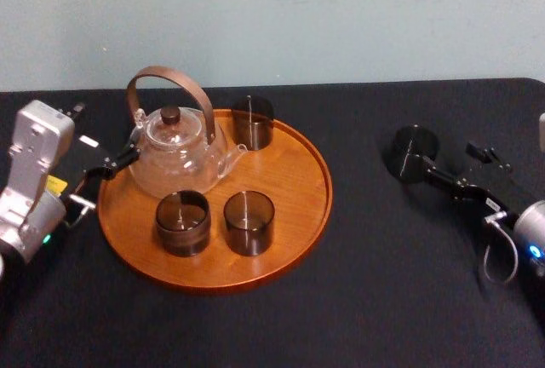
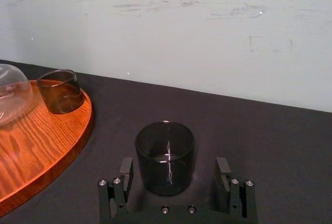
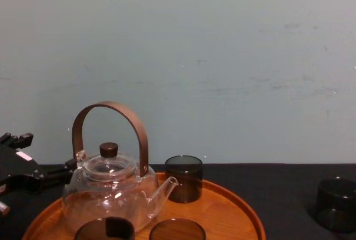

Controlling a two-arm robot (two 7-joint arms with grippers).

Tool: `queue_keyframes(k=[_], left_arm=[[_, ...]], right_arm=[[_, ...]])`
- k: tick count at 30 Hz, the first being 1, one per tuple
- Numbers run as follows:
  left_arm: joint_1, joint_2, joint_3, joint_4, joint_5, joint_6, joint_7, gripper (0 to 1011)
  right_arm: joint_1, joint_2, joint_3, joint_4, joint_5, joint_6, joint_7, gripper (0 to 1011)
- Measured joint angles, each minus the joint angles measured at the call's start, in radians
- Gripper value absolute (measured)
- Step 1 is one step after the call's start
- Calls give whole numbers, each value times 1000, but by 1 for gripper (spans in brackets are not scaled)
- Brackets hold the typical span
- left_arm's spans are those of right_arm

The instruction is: Pick up the glass from the table and place it on the tray.

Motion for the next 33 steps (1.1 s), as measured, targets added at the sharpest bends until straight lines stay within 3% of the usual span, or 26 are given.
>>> queue_keyframes(k=[16,33], left_arm=[[0,0,0,0,0,0,0,1001],[0,0,0,0,0,0,0,1001]], right_arm=[[82,-21,-47,88,-24,3,20,1002],[140,-42,-65,155,-33,7,27,1002]])
